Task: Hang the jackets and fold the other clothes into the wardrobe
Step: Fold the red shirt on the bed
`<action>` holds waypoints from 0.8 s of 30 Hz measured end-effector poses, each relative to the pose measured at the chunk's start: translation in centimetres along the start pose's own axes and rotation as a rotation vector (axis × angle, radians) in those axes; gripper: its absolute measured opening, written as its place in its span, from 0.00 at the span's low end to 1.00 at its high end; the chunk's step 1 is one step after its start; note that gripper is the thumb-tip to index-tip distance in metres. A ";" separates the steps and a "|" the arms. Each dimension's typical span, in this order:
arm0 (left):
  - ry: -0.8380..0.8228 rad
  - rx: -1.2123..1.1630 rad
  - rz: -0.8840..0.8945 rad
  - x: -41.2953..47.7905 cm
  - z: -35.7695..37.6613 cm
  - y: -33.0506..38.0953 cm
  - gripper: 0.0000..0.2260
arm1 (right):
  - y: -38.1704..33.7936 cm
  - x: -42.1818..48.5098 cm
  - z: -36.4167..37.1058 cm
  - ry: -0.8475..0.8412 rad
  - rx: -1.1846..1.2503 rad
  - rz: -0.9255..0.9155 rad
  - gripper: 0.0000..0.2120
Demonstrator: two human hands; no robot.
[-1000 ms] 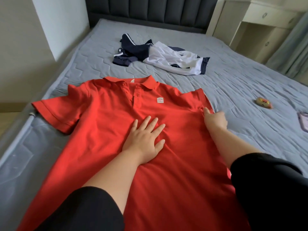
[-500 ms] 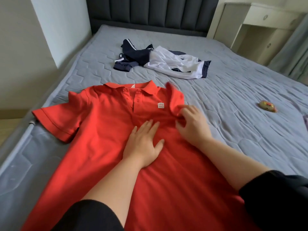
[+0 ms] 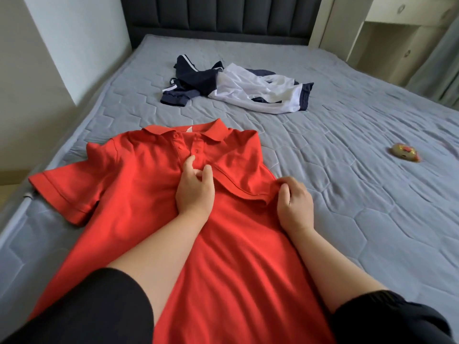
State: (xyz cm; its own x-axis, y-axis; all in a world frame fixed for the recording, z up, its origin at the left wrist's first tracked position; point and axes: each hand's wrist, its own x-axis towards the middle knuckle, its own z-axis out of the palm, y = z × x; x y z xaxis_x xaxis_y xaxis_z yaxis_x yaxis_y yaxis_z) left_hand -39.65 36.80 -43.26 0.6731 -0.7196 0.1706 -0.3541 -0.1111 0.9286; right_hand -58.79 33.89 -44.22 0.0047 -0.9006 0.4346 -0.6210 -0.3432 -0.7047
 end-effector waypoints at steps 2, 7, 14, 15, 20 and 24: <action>0.033 -0.029 0.039 1.3 0.3 1.4 0.16 | 0.0 0.0 0.1 -0.046 -0.050 -0.035 0.19; -0.210 0.210 0.222 3.6 3.6 5.4 0.15 | 0.4 0.1 0.6 -0.109 -0.144 -0.100 0.23; -0.280 0.285 -0.233 6.0 5.4 5.8 0.14 | 0.5 0.1 0.6 -0.146 -0.121 -0.180 0.24; -0.267 0.122 -0.348 6.1 4.9 5.4 0.11 | 0.5 0.1 0.6 -0.149 -0.127 -0.194 0.23; -0.379 0.324 -0.418 6.6 3.1 3.6 0.22 | 0.4 0.2 0.6 -0.036 -0.109 -0.161 0.09; -0.243 0.775 0.108 5.5 2.2 4.8 0.13 | 0.5 0.0 0.4 0.023 -0.034 -0.088 0.15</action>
State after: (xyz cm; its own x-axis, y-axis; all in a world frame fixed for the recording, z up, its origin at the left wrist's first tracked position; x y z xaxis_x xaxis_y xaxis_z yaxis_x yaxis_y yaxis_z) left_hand -39.06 30.78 -38.61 0.4817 -0.8720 0.0868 -0.8171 -0.4111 0.4041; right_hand -58.74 33.60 -44.77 0.0431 -0.8608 0.5071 -0.6449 -0.4117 -0.6439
